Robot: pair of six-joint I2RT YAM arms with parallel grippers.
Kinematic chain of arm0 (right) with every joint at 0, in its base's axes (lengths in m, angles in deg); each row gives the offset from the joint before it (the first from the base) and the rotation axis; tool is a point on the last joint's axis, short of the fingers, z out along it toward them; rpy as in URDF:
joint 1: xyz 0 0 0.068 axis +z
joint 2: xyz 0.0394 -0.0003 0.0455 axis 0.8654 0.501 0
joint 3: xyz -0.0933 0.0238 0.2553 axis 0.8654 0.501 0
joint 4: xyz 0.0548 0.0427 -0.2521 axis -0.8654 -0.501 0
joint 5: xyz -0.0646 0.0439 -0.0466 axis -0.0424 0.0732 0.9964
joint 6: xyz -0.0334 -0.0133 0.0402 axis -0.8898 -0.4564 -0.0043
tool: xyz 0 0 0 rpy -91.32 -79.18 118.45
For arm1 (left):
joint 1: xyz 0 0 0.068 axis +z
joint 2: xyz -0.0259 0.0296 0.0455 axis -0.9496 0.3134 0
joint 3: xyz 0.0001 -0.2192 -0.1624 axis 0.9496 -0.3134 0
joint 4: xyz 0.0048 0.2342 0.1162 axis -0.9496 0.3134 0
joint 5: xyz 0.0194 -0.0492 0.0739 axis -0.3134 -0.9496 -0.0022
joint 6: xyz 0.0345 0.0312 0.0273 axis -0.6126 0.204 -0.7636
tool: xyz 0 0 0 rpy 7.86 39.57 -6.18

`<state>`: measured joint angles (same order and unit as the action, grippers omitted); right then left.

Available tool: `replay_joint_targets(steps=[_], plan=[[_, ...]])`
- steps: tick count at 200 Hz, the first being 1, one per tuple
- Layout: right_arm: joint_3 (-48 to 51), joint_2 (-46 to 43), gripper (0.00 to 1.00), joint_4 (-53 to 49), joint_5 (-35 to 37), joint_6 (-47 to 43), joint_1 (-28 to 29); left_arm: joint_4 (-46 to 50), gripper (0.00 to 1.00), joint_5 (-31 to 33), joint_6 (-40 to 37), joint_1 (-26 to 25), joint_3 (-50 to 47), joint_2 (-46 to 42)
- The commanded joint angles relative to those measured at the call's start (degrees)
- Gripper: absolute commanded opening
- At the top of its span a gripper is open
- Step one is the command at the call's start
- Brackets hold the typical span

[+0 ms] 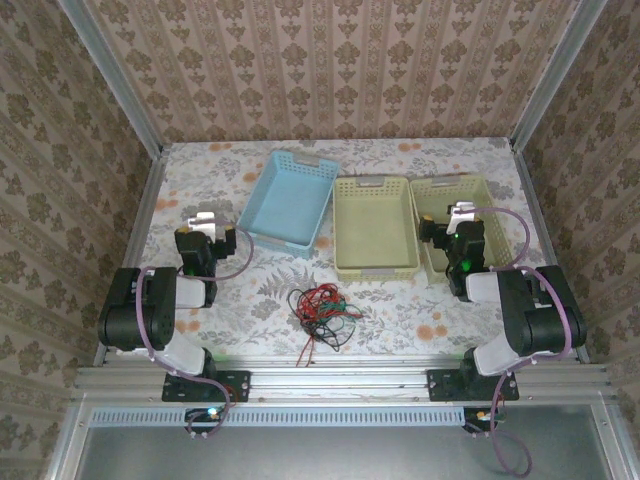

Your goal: Untangle the cables

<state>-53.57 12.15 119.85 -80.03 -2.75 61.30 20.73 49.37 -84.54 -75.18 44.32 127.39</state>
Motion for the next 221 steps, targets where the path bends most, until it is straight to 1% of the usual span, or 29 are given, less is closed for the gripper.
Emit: replay_joint_targets(steps=[1,107,124,148,165,181,198,209,214,221], plan=[[-0.44,0.17,1.0,-1.61,0.16,-0.5,-0.22,-0.23,1.0,-1.0,-1.26,-0.36,1.15,0.07],[-0.47,0.17,1.0,-1.65,0.08,-0.5,-0.22,-0.1,1.0,-1.06,-1.26,-0.29,1.15,0.07],[-0.33,0.13,1.0,-1.6,0.16,-0.5,-0.14,1.02,1.0,-0.56,0.37,0.72,1.59,-0.03],[-0.34,0.08,1.0,-1.57,0.16,-0.5,-0.2,-0.6,1.0,1.4,1.9,1.42,0.71,0.02],[-0.16,0.12,1.0,-1.39,-0.79,-0.17,-0.69,-0.56,1.0,1.38,1.9,1.42,0.79,-0.04],[-0.12,0.07,1.0,-1.16,-3.58,0.37,-1.78,-0.55,1.0,1.49,1.9,1.42,0.8,-0.02],[-0.18,0.08,1.0,-1.3,-3.45,0.31,-1.76,-0.19,1.0,2.99,1.05,0.48,1.17,0.04],[-0.1,-0.01,1.0,-1.15,-3.36,0.29,-1.72,2.69,1.0,3.72,-0.32,-0.8,2.13,-1.7],[0.12,-0.09,1.0,-0.92,-3.44,0.25,-1.72,5.43,1.0,4.04,-1.18,-1.49,2.62,-3.72],[0.11,-0.35,1.0,-0.68,-3.02,0.54,-1.72,11.03,1.0,6.51,-2.02,-2.94,4.15,-7.09]])
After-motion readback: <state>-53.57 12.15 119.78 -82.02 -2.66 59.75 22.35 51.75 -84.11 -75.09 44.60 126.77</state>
